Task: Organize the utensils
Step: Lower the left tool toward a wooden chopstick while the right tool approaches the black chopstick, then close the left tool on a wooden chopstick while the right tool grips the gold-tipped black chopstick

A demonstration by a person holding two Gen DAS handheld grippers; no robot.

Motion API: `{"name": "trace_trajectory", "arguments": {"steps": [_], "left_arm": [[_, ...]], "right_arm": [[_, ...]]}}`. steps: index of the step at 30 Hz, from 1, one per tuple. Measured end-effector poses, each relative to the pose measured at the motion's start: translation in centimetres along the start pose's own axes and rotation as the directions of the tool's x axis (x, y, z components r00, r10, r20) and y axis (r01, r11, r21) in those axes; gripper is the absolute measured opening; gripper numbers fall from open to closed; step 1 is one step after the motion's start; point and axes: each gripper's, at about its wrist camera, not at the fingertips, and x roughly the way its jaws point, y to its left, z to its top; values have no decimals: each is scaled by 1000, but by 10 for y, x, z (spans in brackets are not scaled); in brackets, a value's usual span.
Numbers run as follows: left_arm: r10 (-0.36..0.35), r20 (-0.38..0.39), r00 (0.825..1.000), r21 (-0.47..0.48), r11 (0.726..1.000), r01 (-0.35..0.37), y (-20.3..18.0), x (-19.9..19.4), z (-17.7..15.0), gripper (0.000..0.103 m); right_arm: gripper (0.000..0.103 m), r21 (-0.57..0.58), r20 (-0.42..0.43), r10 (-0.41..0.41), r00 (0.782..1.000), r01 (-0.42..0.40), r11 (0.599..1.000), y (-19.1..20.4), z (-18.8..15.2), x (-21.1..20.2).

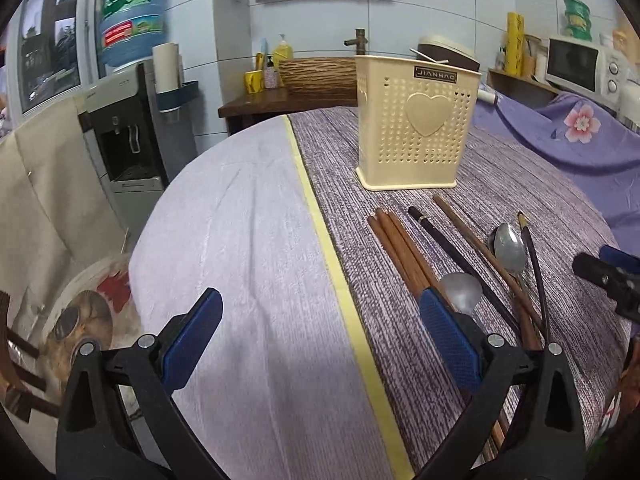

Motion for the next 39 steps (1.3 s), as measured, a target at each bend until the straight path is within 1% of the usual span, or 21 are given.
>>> {"name": "trace_trajectory", "arguments": {"steps": [1, 3, 5, 6, 7, 8, 12, 14, 15, 19, 24, 26, 27, 29, 31, 33, 35, 37, 39], "left_arm": [[-9, -14, 1000, -2, 1000, 9, -1, 4, 3, 92], [-50, -51, 997, -21, 999, 49, -1, 14, 9, 84], [-85, -84, 993, -40, 996, 82, -3, 23, 14, 79], [-101, -103, 990, -42, 994, 98, -4, 29, 17, 74], [-110, -114, 987, -39, 994, 106, -7, 32, 17, 72], [-120, -126, 985, -36, 993, 117, -10, 36, 18, 68], [-159, -172, 972, -43, 987, 154, -18, 51, 22, 56], [-175, -187, 967, -53, 984, 168, -19, 56, 22, 52], [-178, -190, 966, -55, 984, 170, -20, 57, 23, 49], [-181, -198, 963, -60, 983, 172, -21, 65, 29, 46], [-181, -216, 959, -62, 983, 172, -23, 75, 34, 45], [-186, -219, 958, -67, 982, 175, -25, 77, 36, 43], [-193, -225, 955, -71, 981, 182, -25, 79, 38, 40], [-200, -234, 951, -78, 979, 186, -26, 82, 40, 38], [-201, -242, 949, -82, 979, 186, -27, 85, 44, 35], [-197, -246, 949, -79, 980, 183, -28, 88, 46, 34], [-194, -249, 949, -78, 981, 180, -29, 91, 48, 34], [-196, -265, 944, -79, 980, 182, -32, 94, 49, 33], [-184, -269, 945, -69, 983, 172, -35, 97, 51, 31]], "right_arm": [[78, 11, -11, 5, 1000, -4, 1000, 0, 4, 3], [74, 16, -34, 20, 999, -20, 1000, 1, 14, 12], [66, 8, -58, 18, 998, -17, 1000, 3, 21, 22], [64, 9, -74, 22, 997, -22, 1000, 3, 24, 26], [58, 18, -93, 29, 995, -28, 999, 2, 27, 31], [54, 31, -112, 38, 993, -35, 999, 1, 29, 36], [49, 61, -152, 44, 987, -36, 998, -1, 35, 49], [44, 95, -181, 56, 982, -39, 995, -4, 36, 57], [43, 108, -191, 60, 980, -40, 993, -5, 36, 60], [39, 128, -218, 57, 974, -29, 991, -7, 36, 71], [36, 135, -235, 71, 970, -39, 990, -7, 42, 80], [32, 154, -243, 91, 966, -54, 987, -8, 45, 84], [31, 174, -248, 107, 963, -64, 983, -10, 46, 86], [28, 223, -251, 140, 958, -84, 971, -16, 49, 87], [25, 244, -237, 140, 961, -81, 966, -22, 53, 85], [25, 253, -229, 132, 964, -72, 965, -27, 55, 83], [25, 242, -246, 122, 962, -61, 968, -28, 56, 86], [25, 232, -270, 124, 955, -61, 971, -26, 56, 92], [22, 225, -269, 108, 957, -47, 973, -24, 58, 95]]}}
